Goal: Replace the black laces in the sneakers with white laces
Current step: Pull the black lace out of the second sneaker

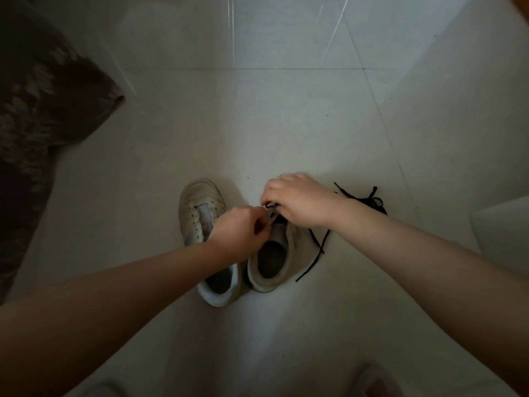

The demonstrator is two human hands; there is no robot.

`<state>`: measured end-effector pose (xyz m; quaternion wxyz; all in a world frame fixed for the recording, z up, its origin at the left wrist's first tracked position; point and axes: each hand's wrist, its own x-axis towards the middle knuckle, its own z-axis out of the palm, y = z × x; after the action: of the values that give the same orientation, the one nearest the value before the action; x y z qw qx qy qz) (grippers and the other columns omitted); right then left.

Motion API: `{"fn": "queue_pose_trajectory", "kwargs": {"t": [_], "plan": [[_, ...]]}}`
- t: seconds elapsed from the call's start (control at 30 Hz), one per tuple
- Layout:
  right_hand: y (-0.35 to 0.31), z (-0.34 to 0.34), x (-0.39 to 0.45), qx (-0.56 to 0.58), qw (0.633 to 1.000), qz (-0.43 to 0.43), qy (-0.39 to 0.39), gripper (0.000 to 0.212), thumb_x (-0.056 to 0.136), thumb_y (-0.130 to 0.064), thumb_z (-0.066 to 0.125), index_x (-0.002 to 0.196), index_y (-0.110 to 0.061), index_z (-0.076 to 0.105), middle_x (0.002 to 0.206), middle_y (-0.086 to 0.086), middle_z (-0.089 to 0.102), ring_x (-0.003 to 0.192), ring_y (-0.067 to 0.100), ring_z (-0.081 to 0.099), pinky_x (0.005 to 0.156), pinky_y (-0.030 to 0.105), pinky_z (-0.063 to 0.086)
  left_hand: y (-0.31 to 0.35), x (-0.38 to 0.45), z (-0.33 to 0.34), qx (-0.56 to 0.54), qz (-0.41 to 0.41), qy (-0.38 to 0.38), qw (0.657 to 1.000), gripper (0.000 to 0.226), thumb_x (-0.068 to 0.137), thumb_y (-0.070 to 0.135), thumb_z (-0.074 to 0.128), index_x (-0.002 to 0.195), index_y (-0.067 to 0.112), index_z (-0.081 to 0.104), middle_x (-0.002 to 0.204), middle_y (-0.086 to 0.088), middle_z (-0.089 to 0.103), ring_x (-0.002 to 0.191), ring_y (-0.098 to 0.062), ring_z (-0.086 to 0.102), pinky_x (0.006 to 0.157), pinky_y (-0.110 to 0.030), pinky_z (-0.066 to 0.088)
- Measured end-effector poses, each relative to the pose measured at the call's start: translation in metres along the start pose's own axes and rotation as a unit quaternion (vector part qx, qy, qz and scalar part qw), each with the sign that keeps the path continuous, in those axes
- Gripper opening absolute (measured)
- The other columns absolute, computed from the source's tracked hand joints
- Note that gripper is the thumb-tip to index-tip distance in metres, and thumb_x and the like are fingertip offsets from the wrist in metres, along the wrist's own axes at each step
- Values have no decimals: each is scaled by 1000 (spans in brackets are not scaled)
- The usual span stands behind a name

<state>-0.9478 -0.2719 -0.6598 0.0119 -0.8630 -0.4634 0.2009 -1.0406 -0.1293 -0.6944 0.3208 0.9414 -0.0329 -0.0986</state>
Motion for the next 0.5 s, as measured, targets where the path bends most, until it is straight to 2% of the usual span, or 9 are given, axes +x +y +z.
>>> {"fn": "queue_pose_trajectory", "kwargs": {"t": [0.07,0.13,0.2,0.3,0.4,0.43,0.5], "plan": [[-2,4,0,-55,998,-28,-23,31,88,-12,51,115,-24,60,113,-1,54,113,20,47,94,36,31,-1,0,0,-4,5,2,1000,20,86,27,58,73,24,43,72,3,52,67,-22,54,58,-28,35],[0,5,0,-96,995,-38,2,22,88,-15,52,106,-21,63,106,1,54,109,21,48,89,35,32,-2,0,1,-10,3,5,1000,23,85,25,59,69,23,43,68,3,52,64,-22,53,56,-29,37],[2,0,-1,-83,996,-29,18,18,91,-19,51,103,-20,63,105,-1,55,108,18,47,86,32,29,-3,0,1,-15,-3,8,1000,27,83,23,61,64,23,42,63,1,52,60,-23,53,55,-29,39],[11,-19,-7,14,995,28,97,18,93,-22,50,99,-17,67,103,0,57,105,20,50,84,33,32,-5,0,0,-22,-11,7,1000,24,82,22,62,64,23,45,62,-1,55,60,-24,56,56,-31,44],[30,-32,-15,150,949,122,249,9,89,-16,55,87,-14,64,95,1,55,92,21,55,82,38,46,-9,-1,-2,-28,-22,4,999,20,82,22,62,67,20,50,63,-2,58,61,-22,58,57,-29,44],[32,-35,-17,201,928,163,268,7,90,-14,55,87,-14,61,96,0,53,90,18,55,82,34,45,-9,-1,-2,-27,-24,2,999,19,82,22,62,68,18,51,63,-2,59,61,-21,57,57,-28,43],[32,-33,-17,301,895,227,239,7,93,-12,52,90,-16,56,99,-1,52,90,14,55,77,22,40,-8,0,-3,-24,-24,2,999,19,82,22,63,68,19,50,63,-2,58,61,-21,57,57,-27,42]]}}
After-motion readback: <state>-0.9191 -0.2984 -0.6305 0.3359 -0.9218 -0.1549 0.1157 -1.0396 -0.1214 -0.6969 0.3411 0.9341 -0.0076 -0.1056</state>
